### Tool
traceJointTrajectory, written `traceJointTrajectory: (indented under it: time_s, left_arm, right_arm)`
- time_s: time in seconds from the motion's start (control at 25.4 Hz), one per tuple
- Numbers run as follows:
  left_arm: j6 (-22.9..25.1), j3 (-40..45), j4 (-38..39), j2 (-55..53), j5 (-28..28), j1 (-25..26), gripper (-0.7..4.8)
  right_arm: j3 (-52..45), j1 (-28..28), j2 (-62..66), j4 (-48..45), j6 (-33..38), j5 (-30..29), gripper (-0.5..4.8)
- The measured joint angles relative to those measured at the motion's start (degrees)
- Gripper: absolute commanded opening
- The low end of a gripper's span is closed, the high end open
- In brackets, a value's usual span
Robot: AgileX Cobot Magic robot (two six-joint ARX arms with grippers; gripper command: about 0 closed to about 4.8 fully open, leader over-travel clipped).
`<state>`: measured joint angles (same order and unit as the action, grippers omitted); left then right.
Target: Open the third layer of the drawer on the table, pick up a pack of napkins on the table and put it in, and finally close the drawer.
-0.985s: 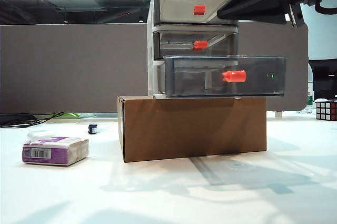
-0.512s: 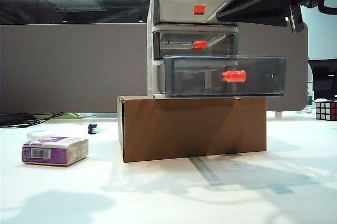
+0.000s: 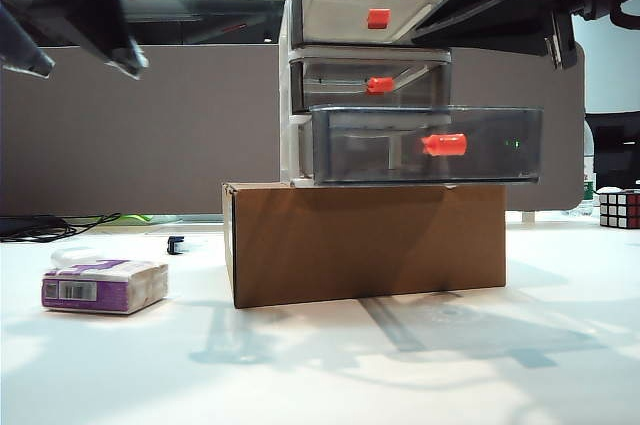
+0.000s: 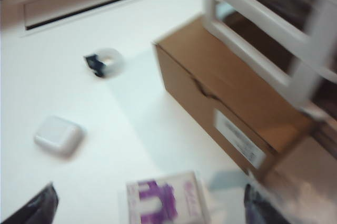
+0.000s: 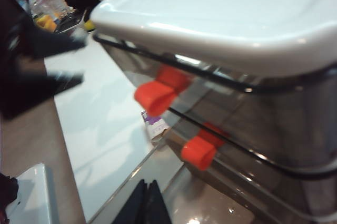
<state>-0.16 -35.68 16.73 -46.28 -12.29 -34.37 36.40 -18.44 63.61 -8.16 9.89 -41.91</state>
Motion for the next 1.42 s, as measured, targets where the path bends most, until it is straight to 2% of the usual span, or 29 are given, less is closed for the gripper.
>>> traceJointTrajectory:
  time_s: [0.16,0.24,0.28,0.47,0.55,0.59,0.67,0.71,0.87,0.98,1.42]
  left_arm:
    - [10.0,0.0,-3.8,-1.6,28.2,18.3,4.34]
    - [15.3,-0.1,-3.8,-3.6,38.7,25.3,4.35]
    - [19.7,-0.1,-3.2,-6.8,45.5,29.4,4.35]
    - [31.0,-0.1,-1.0,-16.6,53.0,31.5,4.35]
    - [37.6,-0.1,-0.6,-22.0,53.7,30.6,4.35]
    - [41.6,-0.1,0.0,-24.7,53.1,30.5,4.35]
    - [45.8,-0.1,0.6,-26.4,51.3,30.5,4.35]
    - [50.2,-0.1,0.3,-27.1,50.5,30.5,4.35]
    - [58.5,-0.1,-2.6,-28.7,45.7,30.6,4.42]
    - [59.9,-2.5,-3.9,-32.9,41.8,30.6,4.71]
    - [60.0,-7.2,-2.4,-43.3,43.1,30.3,4.70]
  right_arm:
    - [0.0,0.0,0.0,0.0,0.0,-0.2,-0.06]
    - [0.0,0.0,0.0,0.0,0.0,-0.2,-0.06]
    - [0.0,0.0,0.0,0.0,0.0,-0.2,-0.06]
    - [0.0,0.0,0.0,0.0,0.0,-0.2,-0.06]
    - [0.0,0.0,0.0,0.0,0.0,-0.1,-0.06]
    - [0.0,0.0,0.0,0.1,0.0,-0.1,-0.06]
    - [0.0,0.0,0.0,0.1,0.0,-0.1,-0.06]
    - [0.0,0.0,0.0,0.2,-0.1,-0.1,-0.06]
    - [0.0,0.0,0.0,1.1,-0.6,-0.1,-0.06]
    - [-0.1,0.0,0.0,1.7,-0.9,-0.2,-0.06]
    - [-0.1,0.0,0.0,3.1,-3.4,-0.1,-0.06]
